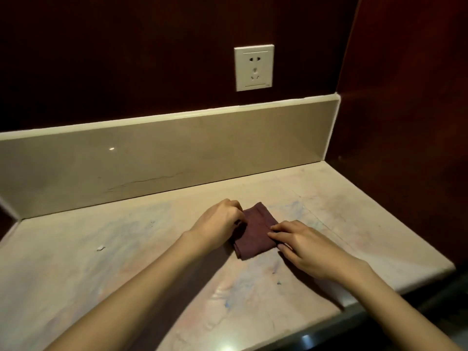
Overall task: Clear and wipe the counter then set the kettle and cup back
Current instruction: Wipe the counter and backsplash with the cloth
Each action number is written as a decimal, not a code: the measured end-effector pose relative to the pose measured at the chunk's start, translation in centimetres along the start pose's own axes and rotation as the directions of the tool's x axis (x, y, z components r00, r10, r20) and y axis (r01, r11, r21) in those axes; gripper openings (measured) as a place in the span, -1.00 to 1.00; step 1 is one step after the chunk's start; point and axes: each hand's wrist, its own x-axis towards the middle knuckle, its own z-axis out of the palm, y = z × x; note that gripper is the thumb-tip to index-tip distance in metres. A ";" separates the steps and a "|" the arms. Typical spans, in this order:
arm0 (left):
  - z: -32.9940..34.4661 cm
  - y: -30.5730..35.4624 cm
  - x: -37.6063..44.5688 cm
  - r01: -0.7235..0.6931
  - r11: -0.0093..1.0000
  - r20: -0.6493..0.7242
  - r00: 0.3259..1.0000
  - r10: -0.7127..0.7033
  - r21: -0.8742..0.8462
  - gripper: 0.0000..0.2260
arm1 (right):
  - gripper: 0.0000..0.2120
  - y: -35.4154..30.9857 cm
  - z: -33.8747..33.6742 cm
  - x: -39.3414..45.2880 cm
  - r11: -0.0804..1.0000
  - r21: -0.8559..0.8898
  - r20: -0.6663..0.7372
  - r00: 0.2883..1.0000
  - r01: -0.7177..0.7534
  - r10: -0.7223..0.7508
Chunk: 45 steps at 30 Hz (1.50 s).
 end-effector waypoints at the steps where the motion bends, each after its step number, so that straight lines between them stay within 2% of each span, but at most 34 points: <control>1: 0.5 1.1 0.8 -0.027 0.999 0.001 1.000 0.027 -0.031 -0.75 | -0.62 0.5 -0.3 -1.0 0.998 -0.029 -0.017 0.999 -0.046 0.046; 4: 1.9 4.4 2.5 -0.113 0.990 0.028 0.993 0.115 -0.080 -0.77 | -0.66 1.8 -1.5 -3.9 0.982 -0.088 -0.063 0.985 -0.167 0.161; 8: 3.2 8.6 3.6 -0.215 0.967 0.045 0.974 0.223 -0.135 -0.67 | -0.71 4.0 -2.7 -6.9 0.953 -0.167 -0.083 0.966 -0.254 0.243; 10: 3.7 9.9 4.0 -0.236 0.964 0.060 0.968 0.244 -0.120 -0.69 | -0.73 4.8 -2.8 -7.5 0.954 -0.121 -0.096 0.959 -0.276 0.265; 12: 3.9 10.6 4.3 -0.231 0.968 0.072 0.969 0.238 -0.097 -0.69 | -0.66 5.4 -2.7 -7.8 0.968 -0.050 -0.085 0.966 -0.247 0.242; 15: 3.9 11.3 4.2 -0.206 0.975 0.105 0.971 0.214 -0.082 -0.60 | -0.54 6.1 -1.9 -7.9 0.991 0.004 0.018 0.991 -0.136 0.136; 20: 4.4 13.8 4.1 -0.119 0.990 0.109 0.986 0.127 -0.080 -0.60 | -0.37 8.3 -1.2 -8.0 0.998 -0.050 0.098 0.995 -0.023 0.028; 23: 5.0 16.0 4.3 -0.076 0.995 0.104 0.991 0.083 -0.067 -0.58 | -0.44 9.5 -3.0 -8.8 0.997 -0.072 0.220 0.975 -0.026 0.041; 26: 5.8 18.5 4.4 -0.031 0.996 0.076 0.996 0.037 -0.078 -0.56 | -0.55 10.9 -4.9 -10.6 0.996 -0.093 0.213 0.976 -0.015 0.034; 29: 6.3 19.8 4.2 0.013 0.997 0.060 0.998 -0.008 -0.080 -0.55 | -0.52 11.7 -5.3 -12.3 0.999 -0.051 0.207 0.978 0.005 0.005; 35: 6.5 18.6 4.7 0.048 0.994 0.117 0.992 -0.036 -0.099 -0.51 | -0.51 12.8 -3.0 -11.5 0.999 -0.041 0.229 0.973 0.024 -0.014; 37: 6.7 17.5 5.9 0.051 0.996 0.114 0.993 -0.043 -0.074 -0.48 | -0.51 13.6 -2.8 -9.9 0.999 -0.026 0.209 0.977 -0.024 0.029; 41: 7.1 15.0 9.8 0.059 0.998 0.109 0.993 -0.055 -0.027 -0.57 | -0.52 14.8 -2.5 -5.9 0.988 -0.005 0.195 0.969 -0.151 0.149; 45: 7.7 12.4 14.0 0.044 0.998 0.125 0.991 -0.048 0.033 -0.56 | -0.51 16.2 -2.7 -1.5 0.964 0.011 0.172 0.950 -0.265 0.259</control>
